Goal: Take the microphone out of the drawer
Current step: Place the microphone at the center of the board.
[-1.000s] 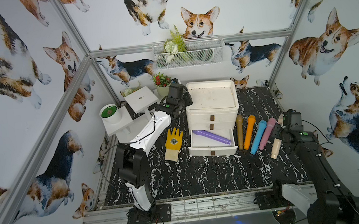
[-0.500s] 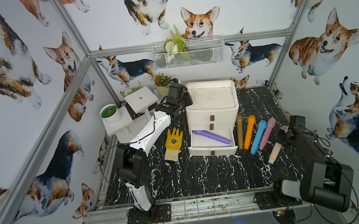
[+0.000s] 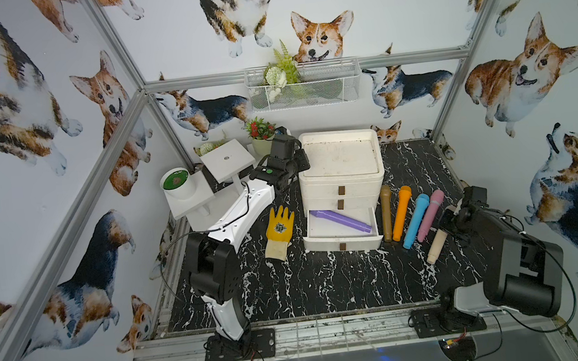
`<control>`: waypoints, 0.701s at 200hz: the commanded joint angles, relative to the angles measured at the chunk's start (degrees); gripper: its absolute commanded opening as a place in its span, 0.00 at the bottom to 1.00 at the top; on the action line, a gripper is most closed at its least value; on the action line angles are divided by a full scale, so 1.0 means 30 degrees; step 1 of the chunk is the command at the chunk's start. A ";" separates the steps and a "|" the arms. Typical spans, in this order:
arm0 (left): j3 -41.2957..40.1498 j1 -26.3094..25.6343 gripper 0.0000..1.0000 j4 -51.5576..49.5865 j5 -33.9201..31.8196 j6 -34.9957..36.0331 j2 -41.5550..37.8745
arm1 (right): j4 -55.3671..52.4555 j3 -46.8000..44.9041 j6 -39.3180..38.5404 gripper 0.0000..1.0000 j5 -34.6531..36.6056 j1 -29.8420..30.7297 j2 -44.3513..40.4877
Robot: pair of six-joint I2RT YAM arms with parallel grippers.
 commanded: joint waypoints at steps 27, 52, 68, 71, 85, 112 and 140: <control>-0.0331 0.0019 0.14 -0.6134 0.0847 -0.0989 0.0149 | 0.0534 0.0192 0.0207 0.10 -0.1125 0.0009 0.0665; -0.0449 0.0012 0.14 -0.6127 0.0876 -0.1039 0.0127 | 0.0520 0.0295 0.0162 0.18 -0.1665 0.0009 0.1167; -0.0499 0.0017 0.14 -0.6098 0.0875 -0.1039 0.0050 | 0.0540 0.0394 0.0174 0.21 -0.1890 0.0009 0.1524; -0.0505 0.0012 0.14 -0.6098 0.0845 -0.1036 0.0040 | 0.0541 0.0397 0.0158 0.22 -0.1890 0.0009 0.1569; -0.0539 0.0012 0.14 -0.6098 0.0820 -0.0965 0.0001 | 0.0501 0.0482 0.0134 0.25 -0.1948 0.0009 0.1809; -0.0564 0.0019 0.14 -0.6098 0.0815 -0.0952 -0.0058 | 0.0483 0.0610 0.0159 0.33 -0.2092 0.0009 0.2161; -0.0653 0.0019 0.14 -0.6098 0.0870 -0.0978 -0.0107 | 0.0450 0.0444 0.0254 0.41 -0.1892 0.0009 0.1959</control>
